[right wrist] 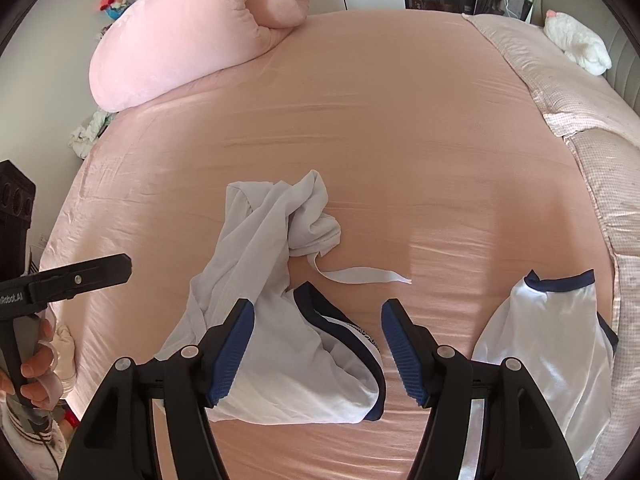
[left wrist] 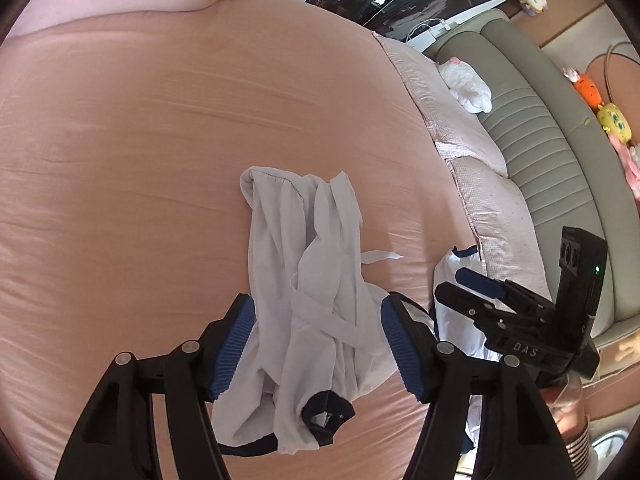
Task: Fold clothes
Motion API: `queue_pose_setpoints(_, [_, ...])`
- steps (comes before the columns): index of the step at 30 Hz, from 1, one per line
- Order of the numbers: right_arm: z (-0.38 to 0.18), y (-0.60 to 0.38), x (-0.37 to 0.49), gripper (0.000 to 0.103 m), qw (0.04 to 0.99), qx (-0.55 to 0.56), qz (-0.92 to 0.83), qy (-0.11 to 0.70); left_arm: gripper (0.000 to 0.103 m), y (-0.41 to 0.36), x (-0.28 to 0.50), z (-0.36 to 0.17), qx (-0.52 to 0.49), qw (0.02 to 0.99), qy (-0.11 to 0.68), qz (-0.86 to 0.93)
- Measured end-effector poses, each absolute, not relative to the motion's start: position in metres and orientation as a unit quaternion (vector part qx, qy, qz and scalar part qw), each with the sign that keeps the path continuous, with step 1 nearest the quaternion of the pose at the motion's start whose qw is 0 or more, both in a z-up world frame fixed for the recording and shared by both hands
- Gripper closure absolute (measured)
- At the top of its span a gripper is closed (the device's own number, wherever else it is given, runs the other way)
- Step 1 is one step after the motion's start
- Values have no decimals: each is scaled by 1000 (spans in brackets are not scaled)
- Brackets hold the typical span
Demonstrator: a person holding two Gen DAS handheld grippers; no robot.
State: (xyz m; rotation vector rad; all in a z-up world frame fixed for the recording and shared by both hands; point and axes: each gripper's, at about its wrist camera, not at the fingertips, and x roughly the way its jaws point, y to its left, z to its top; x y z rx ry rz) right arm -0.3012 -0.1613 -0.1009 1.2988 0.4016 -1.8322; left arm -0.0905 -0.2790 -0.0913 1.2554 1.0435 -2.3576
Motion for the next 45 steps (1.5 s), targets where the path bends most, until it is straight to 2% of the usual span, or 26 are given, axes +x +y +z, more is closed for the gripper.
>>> queue_pose_setpoints(6, [-85,-140,-269,37,409,466,-773,135,39,-242,-54,-90,425,179,303,-834])
queue_pose_setpoints(12, [-78,-116,-226,37,415,442,-788,107,39,-232,-23,-103,413,176,335,-828])
queue_pose_setpoints(20, [-111,-121,-180,37,405,449,-777,177,39,-227,4,-140,414,191,339,-823])
queue_pose_setpoints(26, [-139,-126,-170,37,397,488,-761,158,39,-225,4,-184,477,198,326,-792])
queue_pose_setpoints(31, [-154,-149,-161,37,406,504,-743,169,39,-225,5,-191,464,190,326,-802])
queue_pose_setpoints(45, [-177,-191,-144,37,383,454,-763,254,39,-216,-9,-210,419,232,305,-823])
